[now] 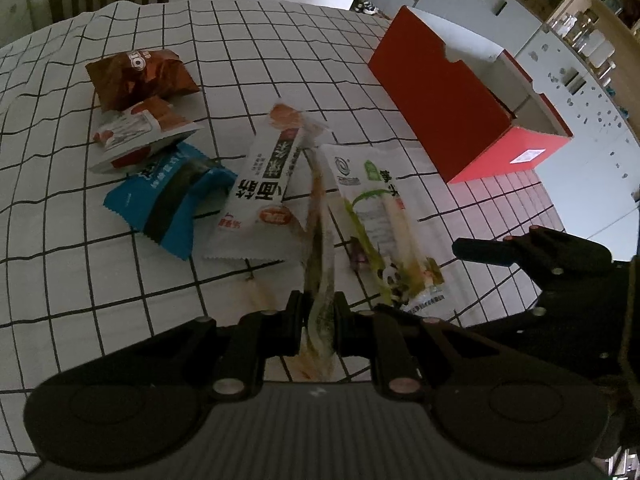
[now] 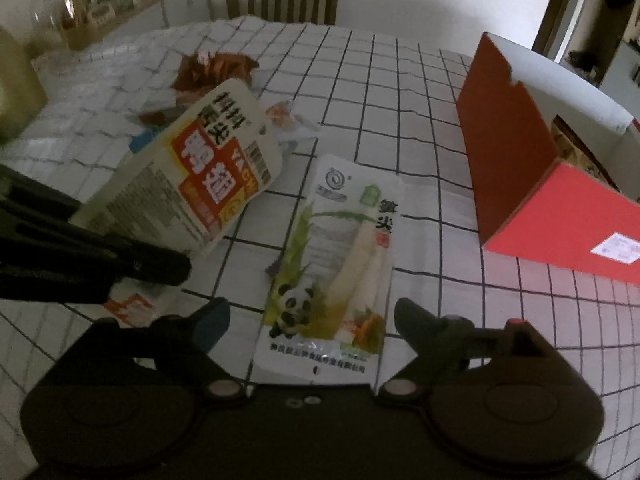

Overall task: Organize snacks
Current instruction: 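Lift both packets and carry them over the red box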

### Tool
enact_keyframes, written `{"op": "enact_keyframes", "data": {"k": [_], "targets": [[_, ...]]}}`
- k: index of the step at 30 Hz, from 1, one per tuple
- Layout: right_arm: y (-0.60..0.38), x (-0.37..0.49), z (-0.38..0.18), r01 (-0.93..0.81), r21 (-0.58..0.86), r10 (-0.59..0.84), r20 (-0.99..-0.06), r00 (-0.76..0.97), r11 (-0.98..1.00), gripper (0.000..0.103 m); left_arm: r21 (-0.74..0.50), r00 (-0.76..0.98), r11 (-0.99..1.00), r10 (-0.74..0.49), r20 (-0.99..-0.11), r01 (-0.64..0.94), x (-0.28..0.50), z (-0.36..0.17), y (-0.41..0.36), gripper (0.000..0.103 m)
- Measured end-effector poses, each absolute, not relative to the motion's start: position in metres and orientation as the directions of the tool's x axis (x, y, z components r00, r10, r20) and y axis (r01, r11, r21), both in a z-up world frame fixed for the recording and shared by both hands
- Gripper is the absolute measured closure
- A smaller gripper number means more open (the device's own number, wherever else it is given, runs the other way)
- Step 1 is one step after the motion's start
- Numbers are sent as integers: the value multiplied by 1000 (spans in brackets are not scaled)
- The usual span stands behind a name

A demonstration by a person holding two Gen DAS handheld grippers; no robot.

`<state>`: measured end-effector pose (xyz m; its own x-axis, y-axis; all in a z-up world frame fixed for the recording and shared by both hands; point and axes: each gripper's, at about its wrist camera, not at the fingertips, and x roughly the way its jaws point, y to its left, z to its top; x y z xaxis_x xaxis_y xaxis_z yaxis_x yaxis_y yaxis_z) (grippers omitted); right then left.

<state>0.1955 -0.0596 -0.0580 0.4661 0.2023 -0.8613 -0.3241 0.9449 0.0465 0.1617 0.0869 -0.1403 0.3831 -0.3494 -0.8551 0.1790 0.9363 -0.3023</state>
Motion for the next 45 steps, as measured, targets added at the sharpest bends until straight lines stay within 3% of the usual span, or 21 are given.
{"op": "enact_keyframes", "data": {"k": [5, 10, 12, 17, 19, 20, 32, 45], "targets": [[-54, 207, -70, -287, 3, 136, -885, 445, 958, 13, -312, 372, 933, -358, -856, 179, 164, -145, 89, 89], [-56, 211, -79, -259, 21, 132, -900, 416, 966, 19, -316, 352, 930, -364, -862, 188, 168, -152, 86, 89], [-60, 213, -79, -243, 61, 158, -901, 405, 968, 27, -319, 344, 927, -370, -863, 197, 170, -154, 84, 89], [-62, 212, -77, -239, 79, 174, -898, 405, 968, 31, -320, 311, 922, -376, -873, 217, 182, -155, 74, 89], [-64, 211, -74, -242, 97, 192, -892, 409, 966, 37, -313, 300, 923, -370, -879, 222, 186, -156, 70, 89], [-64, 210, -72, -238, 91, 186, -890, 416, 967, 47, -311, 298, 924, -368, -881, 222, 188, -157, 68, 88], [-95, 202, -68, -182, 220, 278, -866, 415, 958, 66, -275, 325, 936, -336, -884, 219, 188, -154, 50, 89], [-136, 180, -43, -173, 337, 378, -812, 444, 926, 68, -331, 367, 930, -367, -854, 159, 166, -130, 39, 89]]}}
